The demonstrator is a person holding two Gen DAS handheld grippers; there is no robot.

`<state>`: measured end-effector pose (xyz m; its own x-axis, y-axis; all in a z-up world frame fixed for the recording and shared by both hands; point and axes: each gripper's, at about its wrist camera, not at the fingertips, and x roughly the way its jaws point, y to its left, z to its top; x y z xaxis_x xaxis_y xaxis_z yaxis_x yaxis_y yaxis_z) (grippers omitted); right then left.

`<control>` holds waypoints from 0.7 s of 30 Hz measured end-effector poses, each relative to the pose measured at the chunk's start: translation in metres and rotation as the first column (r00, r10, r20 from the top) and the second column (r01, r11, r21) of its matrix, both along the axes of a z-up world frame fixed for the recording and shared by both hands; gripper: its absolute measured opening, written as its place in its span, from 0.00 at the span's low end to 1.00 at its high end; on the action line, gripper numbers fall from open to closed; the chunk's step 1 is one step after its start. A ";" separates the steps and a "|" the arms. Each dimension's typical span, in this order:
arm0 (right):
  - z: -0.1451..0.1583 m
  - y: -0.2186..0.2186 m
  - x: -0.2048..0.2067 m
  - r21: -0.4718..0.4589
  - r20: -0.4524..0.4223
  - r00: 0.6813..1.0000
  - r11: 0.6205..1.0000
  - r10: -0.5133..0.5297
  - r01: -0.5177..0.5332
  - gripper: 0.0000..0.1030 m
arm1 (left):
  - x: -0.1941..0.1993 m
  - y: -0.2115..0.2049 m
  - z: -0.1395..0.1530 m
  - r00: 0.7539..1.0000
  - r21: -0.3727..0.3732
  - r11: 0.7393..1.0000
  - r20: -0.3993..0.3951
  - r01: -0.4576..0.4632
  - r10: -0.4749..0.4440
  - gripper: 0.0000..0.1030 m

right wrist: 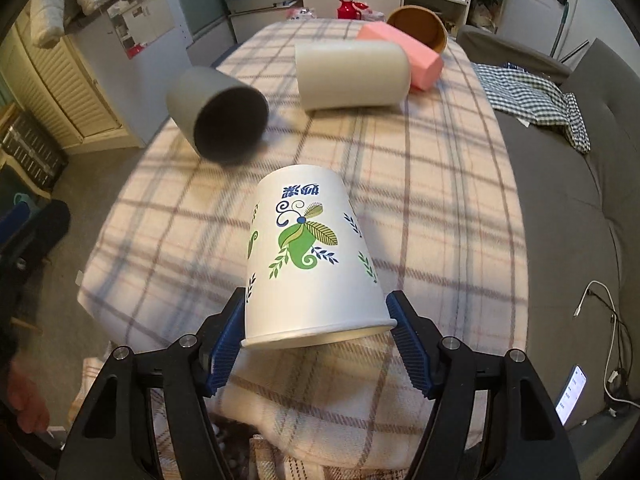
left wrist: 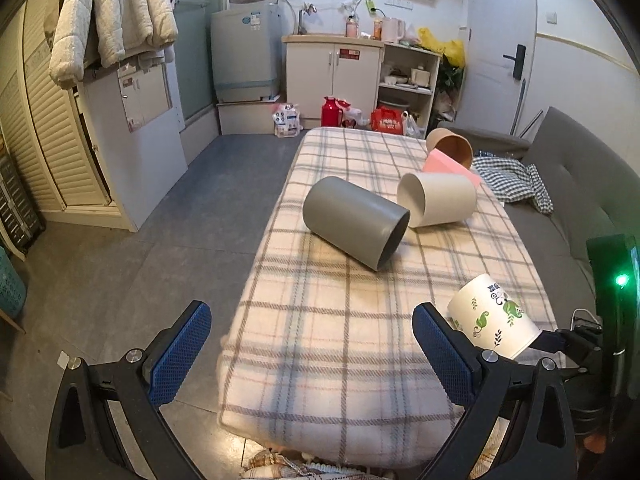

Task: Flip cup upside down
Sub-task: 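Lift the white cup with the right tool and carry it toward the left tool, then grasp the white cup with the left tool while the right tool releases it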

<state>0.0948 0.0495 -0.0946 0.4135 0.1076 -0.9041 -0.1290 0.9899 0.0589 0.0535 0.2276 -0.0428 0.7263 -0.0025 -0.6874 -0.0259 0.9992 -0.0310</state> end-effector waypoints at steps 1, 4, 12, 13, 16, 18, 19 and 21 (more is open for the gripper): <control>-0.001 -0.001 0.000 0.002 0.001 1.000 1.000 0.002 -0.002 0.68 | 0.001 -0.002 -0.001 1.000 0.004 1.000 -0.007 0.002 -0.002 1.00; -0.003 -0.004 0.001 0.014 0.002 1.000 1.000 0.001 -0.001 0.69 | 0.003 -0.005 -0.004 1.000 0.002 1.000 -0.027 0.006 -0.006 1.00; 0.001 -0.011 -0.001 0.072 0.023 1.000 0.997 0.008 -0.010 0.79 | 0.008 -0.017 -0.006 0.998 0.023 1.000 -0.061 0.021 -0.019 1.00; 0.005 -0.012 -0.002 0.079 0.038 0.999 0.997 0.012 -0.015 0.88 | 0.009 -0.018 -0.005 0.998 0.027 0.999 -0.064 0.024 -0.022 1.00; 0.014 -0.016 -0.007 0.067 0.065 0.998 0.997 0.020 -0.025 0.89 | 0.012 -0.021 0.000 0.998 0.034 0.999 -0.067 0.024 -0.021 1.00; 0.021 -0.023 -0.011 0.066 0.077 0.997 0.998 0.014 -0.019 0.89 | 0.015 -0.023 0.005 0.998 0.029 0.999 -0.065 0.026 -0.024 1.00; 0.025 -0.027 -0.013 0.071 0.086 0.996 0.997 0.011 -0.017 0.89 | 0.017 -0.026 0.008 0.997 0.028 0.999 -0.066 0.027 -0.026 1.00; 0.033 -0.038 -0.016 0.066 0.107 0.994 0.998 -0.001 -0.006 0.89 | 0.022 -0.031 0.012 0.997 0.032 0.999 -0.077 0.026 -0.024 1.00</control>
